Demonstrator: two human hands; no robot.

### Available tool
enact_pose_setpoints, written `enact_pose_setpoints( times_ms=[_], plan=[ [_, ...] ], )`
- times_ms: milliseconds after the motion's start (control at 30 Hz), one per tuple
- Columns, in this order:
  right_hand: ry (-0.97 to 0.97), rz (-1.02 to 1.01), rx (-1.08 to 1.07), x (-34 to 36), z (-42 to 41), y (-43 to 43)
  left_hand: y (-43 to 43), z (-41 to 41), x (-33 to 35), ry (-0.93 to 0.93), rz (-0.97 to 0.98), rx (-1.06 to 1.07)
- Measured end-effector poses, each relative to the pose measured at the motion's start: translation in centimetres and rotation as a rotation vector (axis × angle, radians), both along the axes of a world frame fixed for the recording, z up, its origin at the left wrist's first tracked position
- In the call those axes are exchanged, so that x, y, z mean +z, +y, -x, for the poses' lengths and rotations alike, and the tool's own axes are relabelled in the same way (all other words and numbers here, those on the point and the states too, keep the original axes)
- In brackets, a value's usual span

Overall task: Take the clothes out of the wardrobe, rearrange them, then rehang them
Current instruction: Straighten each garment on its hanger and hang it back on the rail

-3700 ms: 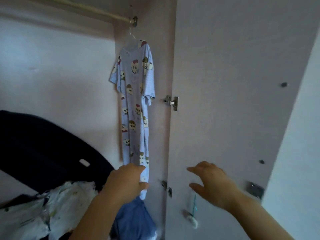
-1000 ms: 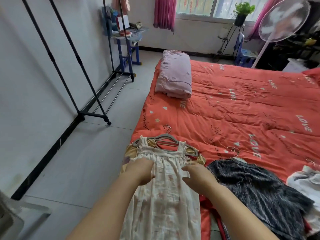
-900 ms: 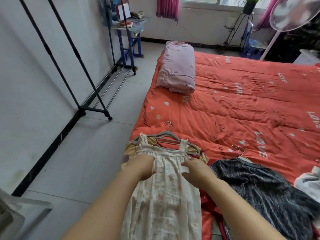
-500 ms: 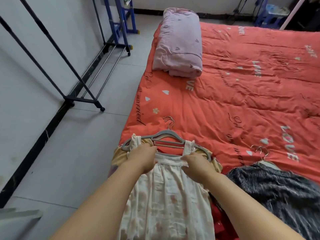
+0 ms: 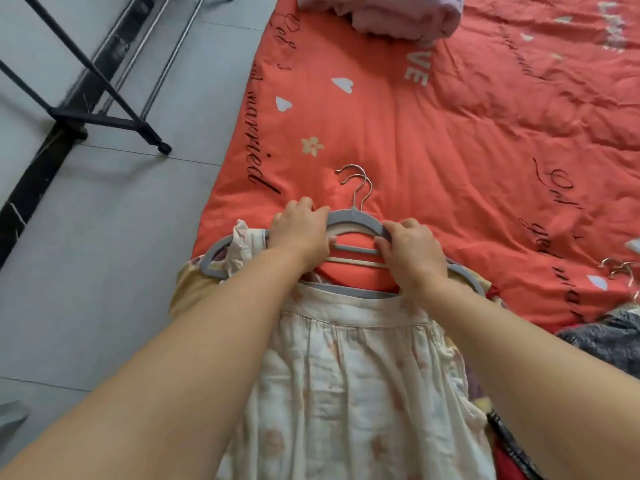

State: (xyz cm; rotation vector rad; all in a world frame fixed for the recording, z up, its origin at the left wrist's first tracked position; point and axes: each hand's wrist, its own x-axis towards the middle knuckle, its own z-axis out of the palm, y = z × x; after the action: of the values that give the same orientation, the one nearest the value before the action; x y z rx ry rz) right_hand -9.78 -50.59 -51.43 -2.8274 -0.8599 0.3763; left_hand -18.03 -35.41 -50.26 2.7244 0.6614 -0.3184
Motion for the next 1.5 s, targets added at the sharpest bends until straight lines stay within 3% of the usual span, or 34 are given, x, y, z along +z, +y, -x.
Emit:
enact_pose_setpoints(
  times_ms=[233,367,567,800,933,1133,1367,1500],
  plan=[
    [-0.124,-0.007,0.006,1.9,0.8,-0.4,0.0,0.9,1.2,-0.168,0.051,0.052],
    [-0.247,-0.179,0.051,6.2,2.6,-1.8,-0.4,3.2,5.5,-0.29,0.018,0.032],
    [-0.456,-0.385,0.213,16.3,8.1,-2.4,-0.7,11.2,14.7,-0.544,-0.077,-0.008],
    [-0.428,-0.587,0.397,28.1,18.8,-2.3,-2.2,25.0,26.4,-0.69,-0.181,0.112],
    [-0.408,-0.705,0.552,34.1,25.1,-0.7,-3.1,33.4,32.5,-0.726,-0.279,0.241],
    [-0.329,-0.802,0.927,40.8,36.3,1.6,-6.7,47.9,39.5,-0.723,-0.612,0.513],
    [-0.04,-0.895,1.323,45.5,53.6,-0.1,-18.7,66.3,44.9,-0.632,-0.81,0.978],
    [0.027,-0.988,1.583,47.6,64.5,-2.7,-27.1,75.9,47.1,-0.501,-0.914,1.253]
  ],
)
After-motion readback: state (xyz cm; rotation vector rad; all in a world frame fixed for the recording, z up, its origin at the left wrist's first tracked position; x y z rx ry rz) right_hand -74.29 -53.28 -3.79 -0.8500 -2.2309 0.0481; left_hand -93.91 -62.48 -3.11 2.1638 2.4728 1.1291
